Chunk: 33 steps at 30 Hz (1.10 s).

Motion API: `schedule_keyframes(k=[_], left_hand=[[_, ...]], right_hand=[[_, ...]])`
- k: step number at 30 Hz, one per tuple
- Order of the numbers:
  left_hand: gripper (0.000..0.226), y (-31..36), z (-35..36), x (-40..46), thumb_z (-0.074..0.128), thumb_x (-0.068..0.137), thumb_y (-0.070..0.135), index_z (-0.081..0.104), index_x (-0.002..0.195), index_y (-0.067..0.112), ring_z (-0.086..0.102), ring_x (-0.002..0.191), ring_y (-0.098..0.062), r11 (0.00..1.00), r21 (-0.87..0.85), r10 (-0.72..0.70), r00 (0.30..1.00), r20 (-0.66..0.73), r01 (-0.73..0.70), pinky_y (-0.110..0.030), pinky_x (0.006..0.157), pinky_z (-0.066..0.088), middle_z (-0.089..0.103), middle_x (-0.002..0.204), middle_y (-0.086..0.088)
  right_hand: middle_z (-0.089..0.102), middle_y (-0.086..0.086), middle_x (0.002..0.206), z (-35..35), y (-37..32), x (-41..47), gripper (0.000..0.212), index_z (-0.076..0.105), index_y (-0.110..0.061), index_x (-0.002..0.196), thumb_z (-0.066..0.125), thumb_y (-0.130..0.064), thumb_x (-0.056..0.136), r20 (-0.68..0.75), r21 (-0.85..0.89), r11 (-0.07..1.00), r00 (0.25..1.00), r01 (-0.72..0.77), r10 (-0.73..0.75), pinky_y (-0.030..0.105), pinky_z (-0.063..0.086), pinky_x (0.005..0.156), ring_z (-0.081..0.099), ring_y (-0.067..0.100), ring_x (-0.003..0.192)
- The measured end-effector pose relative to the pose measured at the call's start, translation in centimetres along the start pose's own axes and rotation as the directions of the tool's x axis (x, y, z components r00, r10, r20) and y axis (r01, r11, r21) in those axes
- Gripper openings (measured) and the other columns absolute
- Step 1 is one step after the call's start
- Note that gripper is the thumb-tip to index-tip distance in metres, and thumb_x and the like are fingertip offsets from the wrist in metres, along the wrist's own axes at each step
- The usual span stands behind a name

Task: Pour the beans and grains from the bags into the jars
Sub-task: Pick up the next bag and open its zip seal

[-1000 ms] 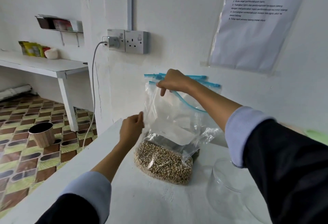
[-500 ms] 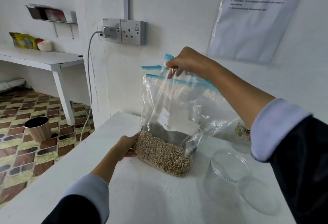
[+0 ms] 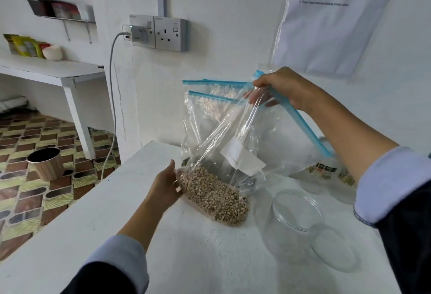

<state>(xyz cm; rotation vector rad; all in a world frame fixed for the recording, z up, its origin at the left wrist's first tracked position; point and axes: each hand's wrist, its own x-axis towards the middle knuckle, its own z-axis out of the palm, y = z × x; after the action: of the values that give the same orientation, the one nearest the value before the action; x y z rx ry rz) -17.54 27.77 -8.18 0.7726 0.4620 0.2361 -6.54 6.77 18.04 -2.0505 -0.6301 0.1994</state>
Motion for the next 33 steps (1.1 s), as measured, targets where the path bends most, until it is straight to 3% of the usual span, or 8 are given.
schedule_keyframes(k=[2, 5, 15, 18, 21, 25, 29, 33], left_hand=[[0.052, -1.3, 0.5, 0.2, 0.040, 0.097, 0.044, 0.071, 0.097, 0.003, 0.062, 0.103, -0.030, 0.995, -0.102, 0.032, 0.995, 0.093, -0.023, -0.043, 0.096, 0.043, 0.069, 0.104, -0.016], [0.056, -2.1, 0.5, 0.3, 0.037, 0.097, 0.050, 0.059, 0.119, 0.003, 0.054, 0.118, -0.028, 0.989, 0.134, 0.056, 0.994, 0.089, -0.068, -0.040, 0.103, 0.040, 0.061, 0.122, -0.014], [0.018, -0.8, 1.5, 0.4, 0.051, 0.086, 0.019, 0.062, 0.087, 0.005, 0.056, 0.099, -0.032, 0.989, -0.094, 0.120, 0.989, 0.090, -0.112, -0.043, 0.098, 0.038, 0.062, 0.098, -0.016], [0.024, 2.9, 3.5, -0.2, 0.071, 0.053, 0.021, 0.074, 0.073, 0.008, 0.064, 0.078, -0.021, 0.959, -0.176, 0.252, 0.952, 0.176, -0.222, -0.034, 0.083, 0.046, 0.067, 0.077, -0.008], [0.017, 6.7, 5.3, -0.7, 0.070, 0.068, 0.021, 0.074, 0.082, 0.013, 0.067, 0.084, -0.016, 0.914, -0.020, 0.398, 0.883, 0.248, -0.406, -0.031, 0.081, 0.053, 0.072, 0.081, -0.001], [0.024, 11.3, 6.6, -0.9, 0.057, 0.091, 0.005, 0.076, 0.088, 0.020, 0.064, 0.091, -0.004, 0.512, 0.550, 0.602, 0.732, 0.318, -0.660, -0.022, 0.086, 0.048, 0.073, 0.087, 0.012], [0.014, 13.5, 8.3, -1.5, 0.065, 0.086, 0.004, 0.074, 0.097, 0.003, 0.063, 0.084, 0.010, -0.140, 0.655, 0.764, 0.341, 0.549, -0.742, -0.014, 0.084, 0.048, 0.071, 0.095, 0.002], [0.017, 14.7, 9.5, -2.0, 0.064, 0.087, 0.003, 0.072, 0.102, 0.006, 0.063, 0.077, 0.009, -0.121, 0.612, 0.867, 0.216, 0.448, -0.782, -0.013, 0.083, 0.050, 0.071, 0.091, 0.013]], right_hand=[[0.073, 0.004, 0.072, -0.6, -0.1, -0.2, 0.014, 0.062, -0.007, 0.091, 0.056, -0.019, 0.092, -0.023, 0.029, 1.000, 1.000, 0.013, -0.012, 0.030, 0.052, 0.074, 0.067, 0.012, 0.058], [0.071, 0.002, 0.075, -0.7, 0.0, -0.4, 0.016, 0.062, -0.006, 0.095, 0.057, -0.021, 0.093, 0.003, -0.016, 1.000, 1.000, 0.027, -0.027, 0.032, 0.053, 0.080, 0.068, 0.012, 0.060], [0.075, 0.000, 0.076, -3.1, -0.4, -1.3, 0.021, 0.065, -0.001, 0.087, 0.062, -0.022, 0.091, 0.088, 0.008, 0.997, 0.993, 0.081, -0.081, 0.033, 0.051, 0.090, 0.070, 0.010, 0.070], [0.075, 0.004, 0.088, -5.5, -1.0, -2.4, 0.025, 0.067, 0.006, 0.091, 0.062, -0.019, 0.090, 0.042, 0.065, 0.984, 0.985, 0.165, -0.168, 0.031, 0.050, 0.088, 0.070, 0.015, 0.082], [0.075, 0.002, 0.092, -7.2, -1.0, -3.5, 0.021, 0.068, -0.001, 0.082, 0.061, -0.019, 0.090, -0.016, 0.135, 0.961, 0.970, 0.243, -0.243, 0.029, 0.050, 0.088, 0.069, 0.017, 0.088], [0.075, 0.003, 0.094, -8.4, -0.1, -4.0, 0.018, 0.069, -0.002, 0.081, 0.063, -0.017, 0.088, -0.085, 0.189, 0.937, 0.955, 0.294, -0.283, 0.028, 0.050, 0.087, 0.071, 0.014, 0.081], [0.075, -0.001, 0.081, -8.5, 1.1, -3.9, 0.015, 0.069, -0.002, 0.077, 0.065, -0.014, 0.087, -0.301, 0.201, 0.907, 0.904, 0.371, -0.303, 0.016, 0.048, 0.070, 0.069, 0.012, 0.076], [0.075, 0.003, 0.086, -9.1, 1.5, -4.4, 0.016, 0.073, -0.008, 0.077, 0.065, -0.017, 0.088, -0.322, 0.196, 0.893, 0.887, 0.404, -0.330, 0.018, 0.050, 0.071, 0.070, 0.019, 0.080]])
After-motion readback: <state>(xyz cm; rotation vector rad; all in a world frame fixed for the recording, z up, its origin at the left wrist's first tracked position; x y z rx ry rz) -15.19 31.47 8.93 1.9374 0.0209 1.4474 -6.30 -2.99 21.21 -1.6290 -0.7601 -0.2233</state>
